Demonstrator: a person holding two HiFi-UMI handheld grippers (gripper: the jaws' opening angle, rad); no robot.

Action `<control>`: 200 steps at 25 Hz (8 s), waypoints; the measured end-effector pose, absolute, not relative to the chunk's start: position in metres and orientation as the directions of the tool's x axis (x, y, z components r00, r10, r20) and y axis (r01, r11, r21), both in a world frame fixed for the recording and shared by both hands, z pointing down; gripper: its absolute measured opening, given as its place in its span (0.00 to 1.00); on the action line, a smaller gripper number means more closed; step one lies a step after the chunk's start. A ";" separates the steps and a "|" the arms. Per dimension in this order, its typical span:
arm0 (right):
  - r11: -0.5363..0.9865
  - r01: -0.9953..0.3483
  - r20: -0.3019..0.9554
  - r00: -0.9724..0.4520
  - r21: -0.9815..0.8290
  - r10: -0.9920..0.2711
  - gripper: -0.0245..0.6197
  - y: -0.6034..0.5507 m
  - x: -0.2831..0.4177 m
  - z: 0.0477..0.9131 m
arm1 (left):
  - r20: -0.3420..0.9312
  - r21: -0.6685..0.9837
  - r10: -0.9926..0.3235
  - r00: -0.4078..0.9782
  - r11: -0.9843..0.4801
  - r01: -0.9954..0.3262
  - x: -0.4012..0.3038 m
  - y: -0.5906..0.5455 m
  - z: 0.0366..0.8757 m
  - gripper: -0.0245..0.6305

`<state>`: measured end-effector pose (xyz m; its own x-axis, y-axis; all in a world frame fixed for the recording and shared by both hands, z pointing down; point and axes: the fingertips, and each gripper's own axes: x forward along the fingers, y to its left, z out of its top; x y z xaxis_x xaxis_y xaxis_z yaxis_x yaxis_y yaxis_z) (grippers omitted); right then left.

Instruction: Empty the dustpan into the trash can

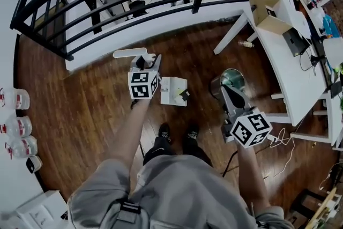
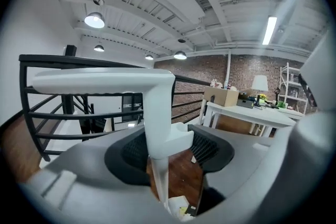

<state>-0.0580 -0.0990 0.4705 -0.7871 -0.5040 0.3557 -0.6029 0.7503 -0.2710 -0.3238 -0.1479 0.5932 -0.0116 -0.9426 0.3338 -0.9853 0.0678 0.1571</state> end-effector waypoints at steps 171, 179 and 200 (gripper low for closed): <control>0.425 -0.864 0.253 -0.489 -0.269 -0.834 0.04 -0.177 0.045 0.434 | 0.351 0.088 -0.705 0.616 -0.630 -0.772 -0.146 -0.231 0.567 0.34; 0.386 -0.885 0.348 -0.458 -0.259 -0.818 0.04 -0.173 0.047 0.470 | 0.360 0.117 -0.708 0.608 -0.612 -0.782 -0.125 -0.259 0.627 0.34; 0.326 -0.902 0.392 -0.419 -0.284 -0.819 0.04 -0.176 0.059 0.485 | 0.415 0.151 -0.767 0.490 -0.474 -0.868 -0.150 -0.275 0.659 0.32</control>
